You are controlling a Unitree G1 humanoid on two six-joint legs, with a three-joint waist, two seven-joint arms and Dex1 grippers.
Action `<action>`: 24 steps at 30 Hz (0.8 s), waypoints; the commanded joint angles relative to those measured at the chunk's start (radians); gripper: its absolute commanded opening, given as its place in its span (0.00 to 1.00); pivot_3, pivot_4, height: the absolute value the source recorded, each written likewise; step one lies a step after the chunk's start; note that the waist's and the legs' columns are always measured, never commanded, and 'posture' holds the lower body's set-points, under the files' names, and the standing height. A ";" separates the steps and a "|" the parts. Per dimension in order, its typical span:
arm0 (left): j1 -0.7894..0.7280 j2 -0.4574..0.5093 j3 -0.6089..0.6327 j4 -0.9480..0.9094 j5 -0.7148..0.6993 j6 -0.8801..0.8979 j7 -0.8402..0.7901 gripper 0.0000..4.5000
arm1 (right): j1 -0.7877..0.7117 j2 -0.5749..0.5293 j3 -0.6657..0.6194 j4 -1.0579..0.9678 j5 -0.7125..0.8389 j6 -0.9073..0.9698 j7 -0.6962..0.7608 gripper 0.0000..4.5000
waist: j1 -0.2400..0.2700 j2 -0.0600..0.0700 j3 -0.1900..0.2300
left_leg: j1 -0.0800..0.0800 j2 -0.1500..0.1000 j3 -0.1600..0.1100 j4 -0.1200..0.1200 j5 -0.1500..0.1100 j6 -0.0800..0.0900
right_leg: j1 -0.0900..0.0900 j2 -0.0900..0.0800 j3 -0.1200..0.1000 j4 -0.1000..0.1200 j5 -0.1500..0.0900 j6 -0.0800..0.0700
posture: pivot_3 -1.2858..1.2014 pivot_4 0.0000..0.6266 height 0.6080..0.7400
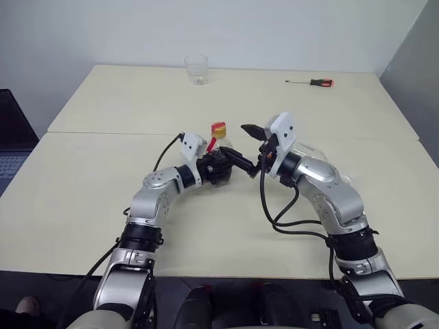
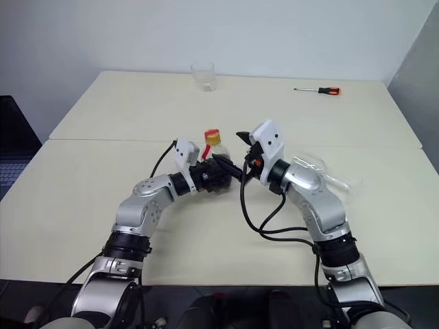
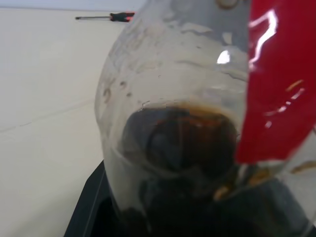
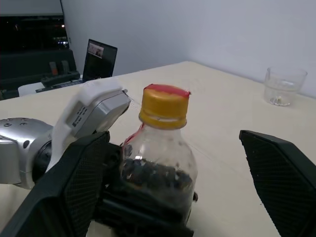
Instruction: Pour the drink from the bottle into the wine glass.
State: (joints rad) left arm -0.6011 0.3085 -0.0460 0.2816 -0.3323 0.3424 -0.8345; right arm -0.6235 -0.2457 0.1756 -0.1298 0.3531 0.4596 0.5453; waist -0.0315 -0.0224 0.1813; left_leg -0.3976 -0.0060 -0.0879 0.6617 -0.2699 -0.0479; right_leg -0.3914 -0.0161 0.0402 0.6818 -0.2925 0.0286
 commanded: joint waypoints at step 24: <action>-0.048 0.069 -0.052 -0.027 0.027 -0.065 -0.196 0.43 | -0.130 0.064 -0.103 0.033 0.165 0.196 0.049 0.29 | -0.001 0.000 0.000 | 0.000 0.000 0.000 0.000 -0.002 0.004 | -0.001 0.000 0.000 0.001 0.000 0.000 | 0.52 0.24 1.00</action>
State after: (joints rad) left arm -0.6217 0.3691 -0.1054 0.2833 -0.2949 0.3172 -1.0049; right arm -0.7275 -0.1797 0.1062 -0.0649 0.4959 0.6611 0.5910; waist -0.0323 -0.0220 0.1815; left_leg -0.3980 -0.0061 -0.0882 0.6620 -0.2719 -0.0440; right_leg -0.3924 -0.0160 0.0401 0.6829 -0.2925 0.0285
